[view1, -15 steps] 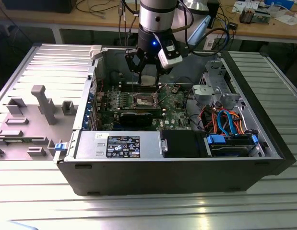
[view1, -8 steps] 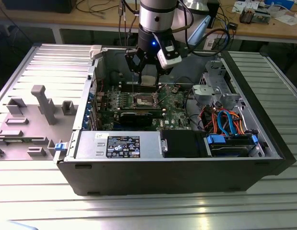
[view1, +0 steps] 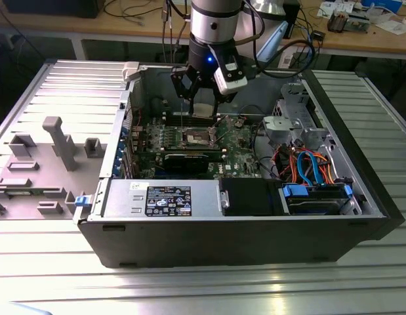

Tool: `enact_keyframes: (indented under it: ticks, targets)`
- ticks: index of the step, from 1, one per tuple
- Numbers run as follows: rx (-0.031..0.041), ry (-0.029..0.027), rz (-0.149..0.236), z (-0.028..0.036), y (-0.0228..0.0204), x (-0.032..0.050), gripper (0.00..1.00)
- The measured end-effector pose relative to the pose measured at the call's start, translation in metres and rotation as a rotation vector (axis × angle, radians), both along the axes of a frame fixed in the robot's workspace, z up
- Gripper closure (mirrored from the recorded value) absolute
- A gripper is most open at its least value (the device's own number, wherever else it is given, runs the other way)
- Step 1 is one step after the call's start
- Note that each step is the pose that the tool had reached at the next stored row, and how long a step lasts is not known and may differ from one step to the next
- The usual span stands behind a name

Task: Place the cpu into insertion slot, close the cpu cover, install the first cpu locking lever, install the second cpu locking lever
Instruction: 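Place the cpu into insertion slot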

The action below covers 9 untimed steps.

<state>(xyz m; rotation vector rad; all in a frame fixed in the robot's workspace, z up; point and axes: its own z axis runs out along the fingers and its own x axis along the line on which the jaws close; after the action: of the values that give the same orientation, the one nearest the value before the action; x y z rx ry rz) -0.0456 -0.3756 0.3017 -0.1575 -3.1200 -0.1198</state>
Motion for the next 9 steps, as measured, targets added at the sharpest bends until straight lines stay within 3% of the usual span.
enact_keyframes:
  ticks: [9]
  targets:
    - [-0.0004,0.0,-0.021,-0.0001,0.0,0.0,0.46]
